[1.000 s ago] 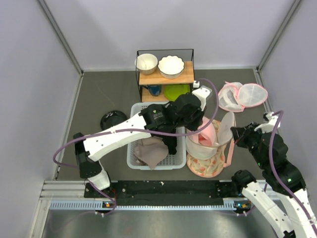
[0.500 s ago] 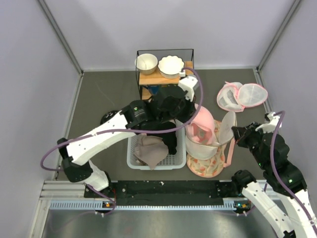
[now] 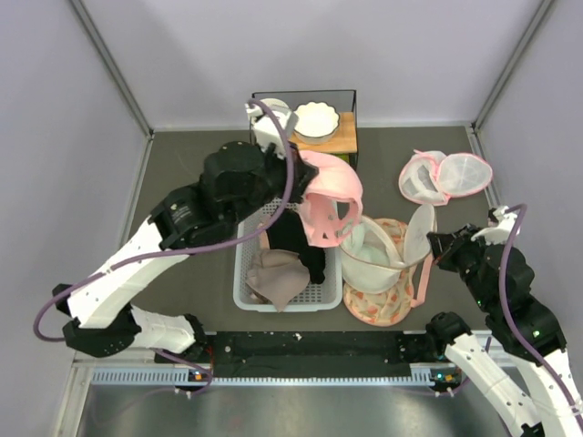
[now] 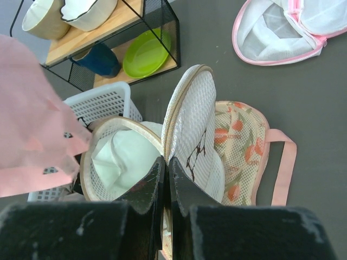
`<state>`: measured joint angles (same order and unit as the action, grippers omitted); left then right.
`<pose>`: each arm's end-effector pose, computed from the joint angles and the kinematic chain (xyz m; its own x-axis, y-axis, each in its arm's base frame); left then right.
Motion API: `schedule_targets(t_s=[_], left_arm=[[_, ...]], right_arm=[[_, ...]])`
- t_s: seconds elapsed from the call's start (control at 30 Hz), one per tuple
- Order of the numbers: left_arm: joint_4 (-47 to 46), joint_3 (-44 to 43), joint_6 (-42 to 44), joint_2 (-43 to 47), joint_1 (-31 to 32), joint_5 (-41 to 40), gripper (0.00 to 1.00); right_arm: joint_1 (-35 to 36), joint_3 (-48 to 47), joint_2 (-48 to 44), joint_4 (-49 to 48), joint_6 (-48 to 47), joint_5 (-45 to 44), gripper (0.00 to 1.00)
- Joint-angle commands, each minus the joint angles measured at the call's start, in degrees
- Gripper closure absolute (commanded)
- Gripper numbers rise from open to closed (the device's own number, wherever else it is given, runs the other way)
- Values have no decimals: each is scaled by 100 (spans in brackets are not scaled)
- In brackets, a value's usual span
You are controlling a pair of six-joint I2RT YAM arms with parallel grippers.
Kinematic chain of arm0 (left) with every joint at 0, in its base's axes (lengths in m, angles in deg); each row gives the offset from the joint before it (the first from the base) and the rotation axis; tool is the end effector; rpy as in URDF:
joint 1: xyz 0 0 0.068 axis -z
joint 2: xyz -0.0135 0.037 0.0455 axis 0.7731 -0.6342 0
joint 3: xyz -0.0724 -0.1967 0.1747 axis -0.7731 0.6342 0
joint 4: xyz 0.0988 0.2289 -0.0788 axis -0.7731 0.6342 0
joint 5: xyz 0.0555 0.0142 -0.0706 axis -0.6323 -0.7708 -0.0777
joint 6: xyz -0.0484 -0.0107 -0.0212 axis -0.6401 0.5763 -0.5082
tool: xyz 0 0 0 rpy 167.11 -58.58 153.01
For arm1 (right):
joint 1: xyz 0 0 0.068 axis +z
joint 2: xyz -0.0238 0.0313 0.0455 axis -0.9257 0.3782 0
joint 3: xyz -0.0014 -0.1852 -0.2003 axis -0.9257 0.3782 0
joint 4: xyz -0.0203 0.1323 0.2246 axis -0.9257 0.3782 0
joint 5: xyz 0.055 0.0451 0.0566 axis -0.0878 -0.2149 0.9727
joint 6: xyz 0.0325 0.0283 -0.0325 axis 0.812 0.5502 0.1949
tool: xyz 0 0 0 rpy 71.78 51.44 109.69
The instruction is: Unzip the laundry bag and remove the bra
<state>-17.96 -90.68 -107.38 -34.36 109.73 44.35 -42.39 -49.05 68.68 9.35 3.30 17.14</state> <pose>0.1415 -0.2183 0.5041 -0.3327 -0.0862 -0.9391 0.6221 0.7284 -0.2873 0.0572 0.0165 0.3448 -0.2989 0.4389 -0.8474 -0.0153 0.8856 0.4641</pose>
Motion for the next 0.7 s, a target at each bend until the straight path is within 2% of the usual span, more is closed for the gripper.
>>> schedule_targets(t_s=[0.0,0.17,0.33,0.43,0.53,0.67], left_arm=[[-64,248,-16,547,-397,-284,100],[-116,1160,-253,1039,-933,-267,100],[-55,2119,-789,1136,-1048,-292,100],[-203,2980,-1123,1250,-1128,-327,100],[-300,3849,-1378,1172,-1163,-416,100],[-503,4300,-1650,821,-1163,-293,100]], right_arm=[[72,-255,44,-96,-34,-38,100],[72,-229,53,-113,-17,-3,100],[72,-220,88,-131,10,32,100],[72,-194,79,-149,19,50,100],[72,-177,106,-166,19,94,100],[72,-132,141,-245,45,181,100]])
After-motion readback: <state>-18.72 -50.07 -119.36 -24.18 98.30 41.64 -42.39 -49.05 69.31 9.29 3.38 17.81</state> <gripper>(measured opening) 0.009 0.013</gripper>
